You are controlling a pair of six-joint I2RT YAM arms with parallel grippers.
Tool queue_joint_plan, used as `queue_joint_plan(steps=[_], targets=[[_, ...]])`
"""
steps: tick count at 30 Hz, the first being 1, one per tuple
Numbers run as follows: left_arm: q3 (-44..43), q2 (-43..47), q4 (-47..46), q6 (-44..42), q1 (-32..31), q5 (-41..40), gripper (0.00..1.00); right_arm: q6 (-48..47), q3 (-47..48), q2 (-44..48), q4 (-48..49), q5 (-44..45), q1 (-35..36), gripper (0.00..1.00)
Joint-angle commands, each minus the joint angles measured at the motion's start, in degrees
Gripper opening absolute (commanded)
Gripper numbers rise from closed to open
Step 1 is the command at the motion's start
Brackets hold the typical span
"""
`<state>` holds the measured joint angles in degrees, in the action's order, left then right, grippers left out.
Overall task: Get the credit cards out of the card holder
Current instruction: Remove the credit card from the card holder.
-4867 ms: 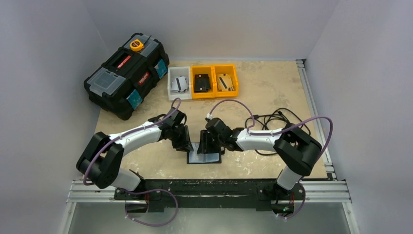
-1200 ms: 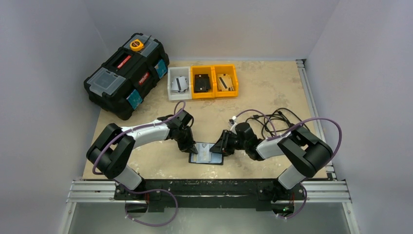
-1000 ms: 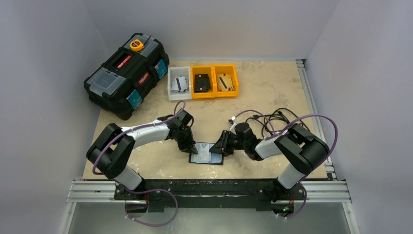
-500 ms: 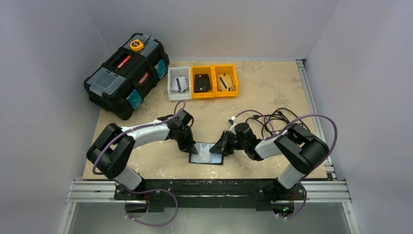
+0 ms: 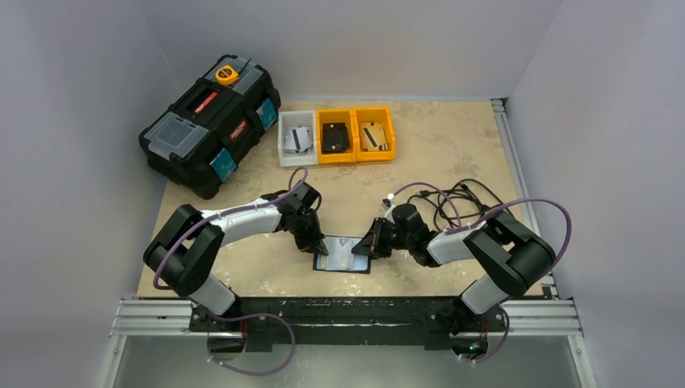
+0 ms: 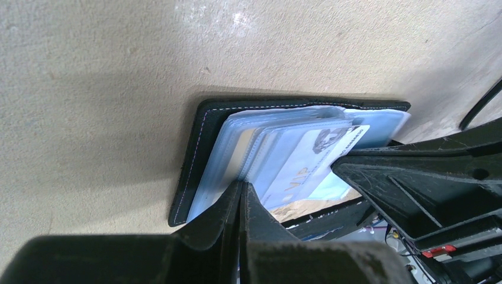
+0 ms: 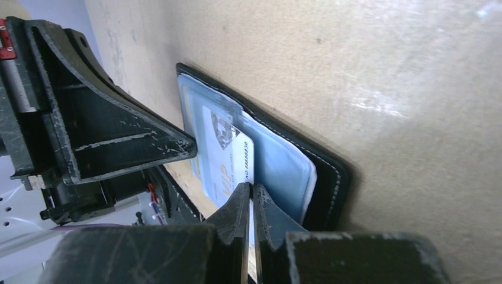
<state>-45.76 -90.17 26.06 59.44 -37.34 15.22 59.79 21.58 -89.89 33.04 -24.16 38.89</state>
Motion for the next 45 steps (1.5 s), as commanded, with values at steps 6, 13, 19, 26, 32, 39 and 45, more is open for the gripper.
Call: queue_joint_plan(steps=[6, 13, 19, 26, 32, 39, 45], targets=[[2.42, -2.56, 3.25, -1.95, -0.14, -9.26, 0.00, -2.23, -1.77, 1.67, -3.18, 1.95, -1.39, 0.00], [2.26, -2.99, 2.70, -2.13, -0.10, -8.79, 0.00, -1.79, -1.73, -0.46, 0.89, 0.21, -1.38, 0.34], [1.76, -3.24, 2.67, -2.53, -0.19, -8.42, 0.00, -0.71, -1.43, -3.23, 4.05, -0.95, -1.42, 0.29], [1.46, -3.54, 2.76, -2.69, -0.21, -8.22, 0.00, 0.64, -1.60, -6.28, 8.03, -2.27, -1.43, 0.20], [1.61, -3.47, 3.28, -2.29, -0.22, -8.78, 0.00, 0.26, -2.51, -3.61, 5.29, -1.50, -1.46, 0.00], [2.15, -3.19, 3.21, -1.78, -0.23, -9.24, 0.00, -1.64, -2.34, -0.16, -0.86, 0.72, -1.70, 0.00], [2.21, -3.17, 3.19, -1.78, -0.16, -9.28, 0.00, -2.76, -2.50, 1.28, -3.31, 1.17, -2.30, 0.00]])
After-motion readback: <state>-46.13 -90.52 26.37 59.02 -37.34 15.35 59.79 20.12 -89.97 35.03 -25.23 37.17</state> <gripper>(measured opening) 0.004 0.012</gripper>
